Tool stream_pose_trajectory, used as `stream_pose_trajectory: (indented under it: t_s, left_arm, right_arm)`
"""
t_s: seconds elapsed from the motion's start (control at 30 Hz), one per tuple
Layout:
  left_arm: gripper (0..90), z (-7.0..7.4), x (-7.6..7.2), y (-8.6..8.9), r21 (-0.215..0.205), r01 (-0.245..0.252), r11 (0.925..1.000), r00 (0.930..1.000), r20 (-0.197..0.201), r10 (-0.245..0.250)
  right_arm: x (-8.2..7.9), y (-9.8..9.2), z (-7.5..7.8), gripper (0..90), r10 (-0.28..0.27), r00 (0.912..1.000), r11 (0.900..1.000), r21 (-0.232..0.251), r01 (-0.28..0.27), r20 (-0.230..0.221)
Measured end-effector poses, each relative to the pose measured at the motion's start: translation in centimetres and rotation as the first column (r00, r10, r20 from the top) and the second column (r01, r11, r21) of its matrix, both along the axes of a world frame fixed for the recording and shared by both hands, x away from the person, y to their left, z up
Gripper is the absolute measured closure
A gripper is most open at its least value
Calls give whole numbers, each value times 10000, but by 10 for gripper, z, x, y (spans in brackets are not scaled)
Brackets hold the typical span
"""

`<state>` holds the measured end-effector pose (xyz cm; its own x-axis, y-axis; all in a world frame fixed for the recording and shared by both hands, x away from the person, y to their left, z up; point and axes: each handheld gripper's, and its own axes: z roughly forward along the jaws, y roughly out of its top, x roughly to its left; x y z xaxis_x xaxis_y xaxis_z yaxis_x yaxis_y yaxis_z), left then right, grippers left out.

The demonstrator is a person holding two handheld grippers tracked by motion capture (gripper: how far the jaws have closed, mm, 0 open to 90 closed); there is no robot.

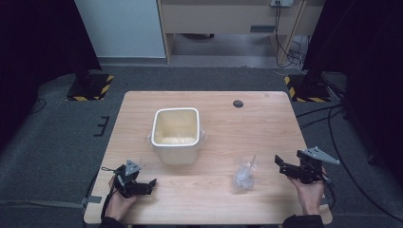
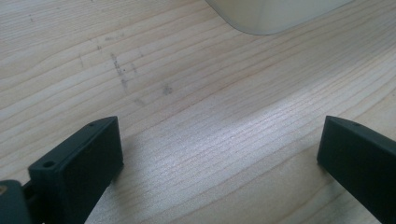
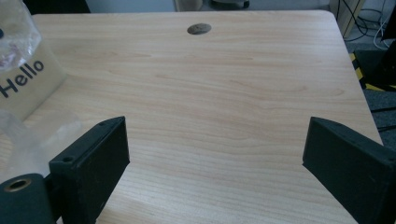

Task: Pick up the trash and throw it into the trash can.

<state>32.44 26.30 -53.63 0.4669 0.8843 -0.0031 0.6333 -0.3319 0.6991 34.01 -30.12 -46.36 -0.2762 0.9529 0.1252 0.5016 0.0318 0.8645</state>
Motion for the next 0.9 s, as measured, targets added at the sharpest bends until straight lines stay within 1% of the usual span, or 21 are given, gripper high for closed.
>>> stream_pose_trajectory:
  t_s: [0.07, 0.13, 0.17, 0.23, 0.27, 0.43, 0.5, 0.53, 0.6, 0.67, 0.7, 0.77, 0.9]
  left_arm:
    - [0, 0, 0, 0, 0, 1, 10000, 10000, 0, -1]
    - [0, 0, 0, 0, 1, 0, 10000, 10000, 0, 0]
    - [0, 0, 0, 0, 1, 1, 10000, 10000, 0, -1]
    - [0, 0, 0, 0, 1, 0, 10000, 10000, -1, 0]
    - [0, 0, 0, 0, 1, 1, 10000, 10000, -1, -1]
    - [0, 0, 0, 0, -1, -1, 10000, 10000, 0, 1]
    - [0, 0, 0, 0, 1, 0, 10000, 10000, 0, 0]
    - [0, 0, 0, 0, 1, 0, 10000, 10000, 0, 0]
    - [0, 0, 0, 0, 2, -7, 10000, 10000, 2, 7]
    - [0, 0, 0, 0, 1, -10, 10000, 10000, 3, 10]
    - [0, 0, 0, 0, -2, -13, 10000, 10000, 2, 13]
    - [0, 0, 0, 0, 1, -11, 10000, 10000, 2, 11]
    - [0, 0, 0, 0, -3, -14, 10000, 10000, 2, 14]
  right_arm:
    - [-2, 2, 6, 72, 17, 9999, 10000, -44, -17, 118]
    - [-3, 3, 8, 72, 1, 9999, 10000, -68, 0, 146]
    - [-4, 5, 14, 72, 65, 9996, 9999, -128, -62, 285]
    - [-5, 7, 15, 72, 83, 9994, 9999, -98, -80, 322]
    - [-7, 9, 21, 71, 158, 9988, 9999, -34, -157, 467]
    - [-9, 13, 28, 68, 307, 9976, 9994, 137, -316, 627]
    - [-11, 18, 34, 67, 503, 9959, 9983, 239, -523, 757]
    - [-11, 18, 34, 67, 503, 9959, 9983, 239, -523, 757]
    - [-13, 23, 38, 65, 672, 9941, 9967, 397, -708, 854]
    - [-13, 26, 39, 64, 717, 9937, 9962, 430, -757, 867]
    - [-14, 28, 40, 64, 831, 9924, 9953, 419, -872, 904]
    - [-15, 33, 42, 64, 999, 9907, 9923, 640, -1060, 929]
    - [-16, 38, 43, 65, 1152, 9889, 9906, 628, -1214, 940]
